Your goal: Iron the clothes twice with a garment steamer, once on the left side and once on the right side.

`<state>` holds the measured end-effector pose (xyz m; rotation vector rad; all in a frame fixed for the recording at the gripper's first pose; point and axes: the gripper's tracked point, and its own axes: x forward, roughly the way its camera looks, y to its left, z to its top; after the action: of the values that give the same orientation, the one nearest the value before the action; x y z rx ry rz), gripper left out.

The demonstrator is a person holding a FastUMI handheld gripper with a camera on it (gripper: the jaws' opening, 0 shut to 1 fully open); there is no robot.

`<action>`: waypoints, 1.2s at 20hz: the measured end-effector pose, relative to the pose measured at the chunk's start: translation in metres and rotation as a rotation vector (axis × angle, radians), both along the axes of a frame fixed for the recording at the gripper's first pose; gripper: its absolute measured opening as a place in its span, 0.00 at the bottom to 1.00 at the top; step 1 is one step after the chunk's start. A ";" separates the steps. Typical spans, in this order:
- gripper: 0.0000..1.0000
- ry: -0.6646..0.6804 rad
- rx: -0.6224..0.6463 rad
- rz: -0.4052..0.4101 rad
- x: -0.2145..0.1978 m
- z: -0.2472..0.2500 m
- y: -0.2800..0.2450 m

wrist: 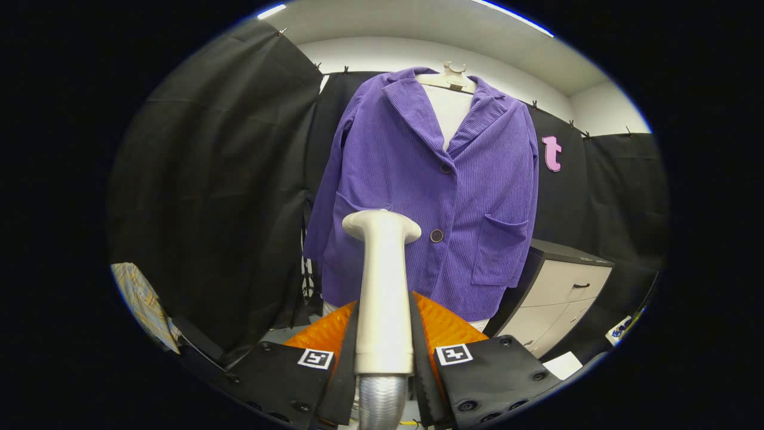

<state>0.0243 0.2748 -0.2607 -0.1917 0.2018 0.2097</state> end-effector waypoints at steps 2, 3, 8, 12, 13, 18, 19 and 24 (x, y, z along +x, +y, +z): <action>0.49 -0.007 0.003 0.007 -0.006 0.006 0.000; 0.49 -0.010 0.005 0.011 -0.008 0.012 0.000; 0.49 -0.036 0.034 0.031 -0.014 0.040 0.002; 0.49 -0.061 0.070 0.048 -0.020 0.072 -0.002; 0.49 -0.069 0.082 0.048 -0.021 0.081 -0.004; 0.49 -0.117 0.122 0.048 -0.022 0.131 -0.018; 0.49 -0.127 0.130 0.048 -0.023 0.140 -0.023; 0.48 -0.185 0.159 0.022 -0.028 0.183 -0.046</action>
<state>-0.0038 0.2284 -0.0782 -0.0551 -0.0007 0.2277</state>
